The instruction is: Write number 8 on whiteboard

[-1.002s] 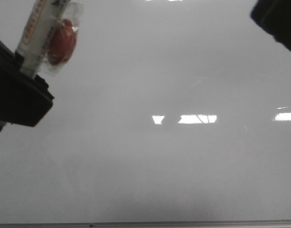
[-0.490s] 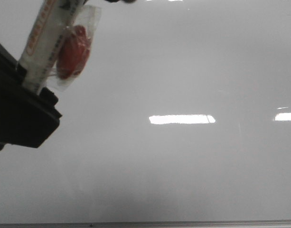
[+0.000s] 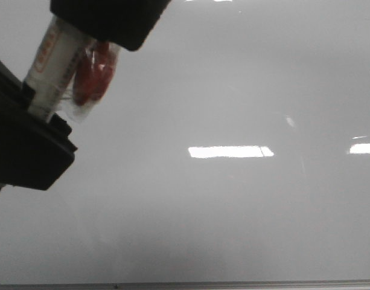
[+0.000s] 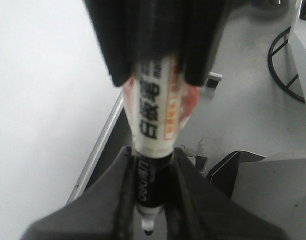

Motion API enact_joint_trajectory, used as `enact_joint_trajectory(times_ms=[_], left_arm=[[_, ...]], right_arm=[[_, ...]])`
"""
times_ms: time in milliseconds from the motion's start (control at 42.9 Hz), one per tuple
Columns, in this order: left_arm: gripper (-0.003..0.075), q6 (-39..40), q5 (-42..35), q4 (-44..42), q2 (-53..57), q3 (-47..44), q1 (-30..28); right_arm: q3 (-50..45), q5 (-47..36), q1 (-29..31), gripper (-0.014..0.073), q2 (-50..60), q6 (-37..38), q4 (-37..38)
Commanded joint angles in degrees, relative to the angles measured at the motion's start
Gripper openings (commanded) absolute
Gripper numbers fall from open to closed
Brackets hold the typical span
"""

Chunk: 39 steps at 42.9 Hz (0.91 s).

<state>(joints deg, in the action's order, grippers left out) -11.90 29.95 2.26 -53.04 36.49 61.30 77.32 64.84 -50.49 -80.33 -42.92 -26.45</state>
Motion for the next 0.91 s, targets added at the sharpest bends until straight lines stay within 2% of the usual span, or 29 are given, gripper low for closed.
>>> enact_joint_trajectory(times_ms=[0,70,280,350,420,536,653,886], left_arm=[[-0.0005,-0.82,-3.75,-1.01,0.75,1.91,0.39],[0.0061,-0.82,-3.82,-1.16,0.75,1.91,0.39],[0.0525,-0.34,-5.15,-1.58,0.75,1.91,0.39],[0.0584,2.92,-5.25,-1.81,1.01,1.91,0.39],[0.0552,4.78,-4.84,-2.66,1.87,1.72,0.39],[0.0396,7.21,-5.85,-3.90,5.67,0.11,0.39],[0.0260,8.59,-6.92,-3.90,12.16,-2.68,0.39],[0.0072,15.16,-8.28,-4.08,26.41,-9.44,0.39]], right_arm=[[1.81,-1.09,-0.12,-0.0066,1.59,-0.45,-2.55],[1.81,-1.09,-0.12,-0.0070,1.59,-0.45,-2.15],[1.81,-0.55,0.79,-0.0071,1.59,-0.20,0.39],[1.81,1.27,2.34,-0.0071,1.59,0.94,0.53],[1.43,3.76,4.65,-0.0069,1.59,2.88,1.41],[-2.12,3.44,10.60,-0.0069,3.39,4.25,2.41],[-9.22,-3.00,18.11,-0.0069,7.74,4.25,1.67],[-22.59,-15.39,31.59,-0.0070,15.48,4.25,-4.03]])
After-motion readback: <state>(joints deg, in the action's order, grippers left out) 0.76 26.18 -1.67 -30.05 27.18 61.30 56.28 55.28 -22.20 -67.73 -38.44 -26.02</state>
